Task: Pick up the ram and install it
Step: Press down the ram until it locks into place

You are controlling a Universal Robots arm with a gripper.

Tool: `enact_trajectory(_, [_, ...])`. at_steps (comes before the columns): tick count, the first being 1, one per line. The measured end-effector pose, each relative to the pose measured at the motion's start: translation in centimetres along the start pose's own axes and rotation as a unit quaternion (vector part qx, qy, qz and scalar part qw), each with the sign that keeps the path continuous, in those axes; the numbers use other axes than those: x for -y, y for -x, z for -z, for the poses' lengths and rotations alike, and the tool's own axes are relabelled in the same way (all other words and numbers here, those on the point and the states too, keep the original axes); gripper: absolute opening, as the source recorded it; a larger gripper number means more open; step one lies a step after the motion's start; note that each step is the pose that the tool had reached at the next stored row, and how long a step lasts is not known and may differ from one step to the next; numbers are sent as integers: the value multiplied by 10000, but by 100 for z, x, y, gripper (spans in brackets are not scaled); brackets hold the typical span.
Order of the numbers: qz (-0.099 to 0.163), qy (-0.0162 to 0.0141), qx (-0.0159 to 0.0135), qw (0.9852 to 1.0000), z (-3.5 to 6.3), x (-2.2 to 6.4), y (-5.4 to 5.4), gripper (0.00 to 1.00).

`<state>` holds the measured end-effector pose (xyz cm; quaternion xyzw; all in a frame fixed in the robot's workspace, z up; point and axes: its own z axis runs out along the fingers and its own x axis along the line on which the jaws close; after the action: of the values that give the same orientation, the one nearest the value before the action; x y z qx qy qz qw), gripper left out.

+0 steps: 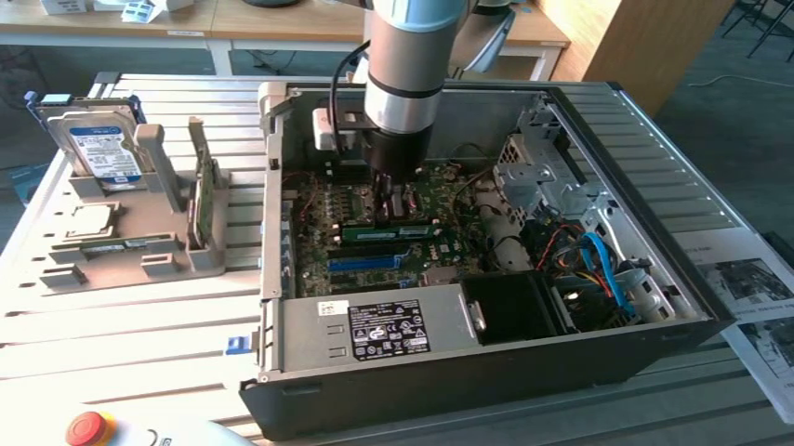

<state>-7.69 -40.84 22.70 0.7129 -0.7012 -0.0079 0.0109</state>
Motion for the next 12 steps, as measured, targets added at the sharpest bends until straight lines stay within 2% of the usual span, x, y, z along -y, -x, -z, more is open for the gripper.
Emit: enact_trajectory(12, [0,1,-1,10000,-17,0,-2,10])
